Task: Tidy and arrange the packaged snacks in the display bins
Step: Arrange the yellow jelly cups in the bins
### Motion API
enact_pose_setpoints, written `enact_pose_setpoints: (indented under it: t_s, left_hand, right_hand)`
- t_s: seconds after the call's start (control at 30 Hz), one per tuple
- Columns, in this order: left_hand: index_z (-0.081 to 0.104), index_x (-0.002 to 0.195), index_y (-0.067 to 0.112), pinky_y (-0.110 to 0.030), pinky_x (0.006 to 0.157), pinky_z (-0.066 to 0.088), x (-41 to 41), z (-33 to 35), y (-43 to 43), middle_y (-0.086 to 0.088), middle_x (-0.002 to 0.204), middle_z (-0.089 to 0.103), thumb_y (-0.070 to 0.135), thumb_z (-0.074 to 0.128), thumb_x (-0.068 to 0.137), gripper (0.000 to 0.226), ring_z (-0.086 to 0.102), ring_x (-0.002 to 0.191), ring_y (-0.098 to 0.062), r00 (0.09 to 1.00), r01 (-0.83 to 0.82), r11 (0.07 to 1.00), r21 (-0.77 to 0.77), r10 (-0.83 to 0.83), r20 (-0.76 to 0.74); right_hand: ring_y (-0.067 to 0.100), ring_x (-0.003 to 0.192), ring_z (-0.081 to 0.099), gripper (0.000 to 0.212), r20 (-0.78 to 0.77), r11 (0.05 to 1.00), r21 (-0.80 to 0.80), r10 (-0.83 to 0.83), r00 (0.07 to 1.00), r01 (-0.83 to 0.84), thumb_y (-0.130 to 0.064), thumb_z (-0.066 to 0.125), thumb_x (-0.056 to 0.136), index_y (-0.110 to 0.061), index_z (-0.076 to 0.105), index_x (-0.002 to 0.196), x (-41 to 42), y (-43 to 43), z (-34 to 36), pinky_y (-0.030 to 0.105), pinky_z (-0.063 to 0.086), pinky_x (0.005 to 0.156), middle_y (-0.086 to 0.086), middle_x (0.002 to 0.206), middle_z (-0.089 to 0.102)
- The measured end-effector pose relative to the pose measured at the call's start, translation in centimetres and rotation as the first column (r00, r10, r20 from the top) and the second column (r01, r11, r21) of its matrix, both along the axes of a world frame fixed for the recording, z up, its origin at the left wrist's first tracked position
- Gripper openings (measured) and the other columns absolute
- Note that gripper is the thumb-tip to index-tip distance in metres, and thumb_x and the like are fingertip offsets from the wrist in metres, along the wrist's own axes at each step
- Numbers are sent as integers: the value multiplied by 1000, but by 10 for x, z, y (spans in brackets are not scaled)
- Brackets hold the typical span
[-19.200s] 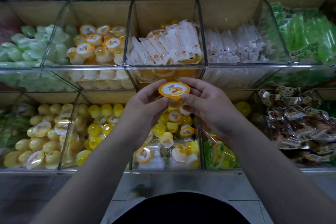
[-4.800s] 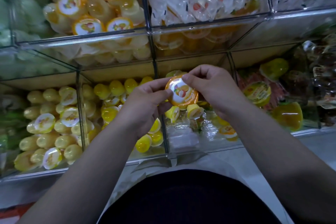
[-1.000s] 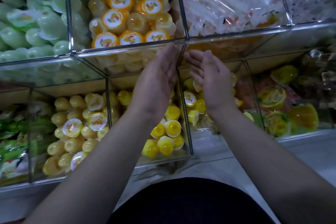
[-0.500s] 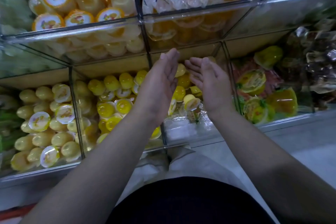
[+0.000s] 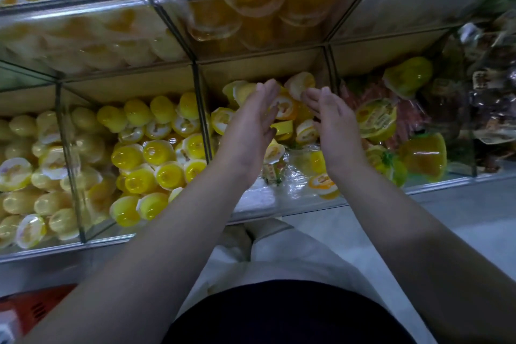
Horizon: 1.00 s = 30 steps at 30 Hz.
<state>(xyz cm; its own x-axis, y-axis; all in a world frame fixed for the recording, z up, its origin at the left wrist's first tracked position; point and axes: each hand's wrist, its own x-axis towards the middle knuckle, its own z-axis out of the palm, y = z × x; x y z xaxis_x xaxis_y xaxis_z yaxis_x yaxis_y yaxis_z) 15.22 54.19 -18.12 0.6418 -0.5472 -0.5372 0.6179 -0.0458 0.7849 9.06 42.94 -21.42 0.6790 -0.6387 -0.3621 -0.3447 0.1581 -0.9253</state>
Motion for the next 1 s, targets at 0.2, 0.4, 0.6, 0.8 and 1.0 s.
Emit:
enact_pose_setpoints:
  t_s: [0.2,0.4,0.6,0.8,1.0]
  left_hand:
    - [39,146,25,-43,117,18,1,-28,-23,11,153,38,47,24,103,51,32,142,-21,993,2,997,79,7,-117]
    - [46,139,28,-37,106,28,3,-55,-40,15,141,48,52,27,101,49,37,136,-22,974,-4,989,145,36,-224]
    - [38,146,24,-20,62,37,0,-61,-52,12,147,42,48,20,104,52,50,96,1,977,69,977,201,-26,-213]
    - [47,142,20,-15,62,44,-1,-70,-50,8,140,49,49,21,103,55,51,105,6,964,78,986,150,-36,-263]
    - [41,146,13,-26,94,39,-1,-76,-42,-2,147,46,46,27,103,55,45,129,-12,967,7,993,115,23,-254]
  right_hand:
    - [10,113,50,46,-192,994,106,57,980,-37,-54,34,100,-29,52,133,4,-20,-21,23,40,84,-9,123,53]
    - [7,115,42,63,-332,976,166,190,924,-140,-64,27,97,-26,39,146,9,-32,-36,23,26,97,-11,127,43]
    - [23,136,42,124,-349,936,329,247,904,-128,-100,35,41,-36,34,147,13,-44,-87,53,32,112,-5,151,40]
    - [22,124,54,107,-300,927,356,234,925,-119,-77,56,49,-17,47,138,16,-39,-81,48,41,107,3,136,56]
    - [13,78,61,18,-337,862,417,442,831,-289,-13,58,93,-7,65,108,17,-39,-77,27,52,68,9,98,67]
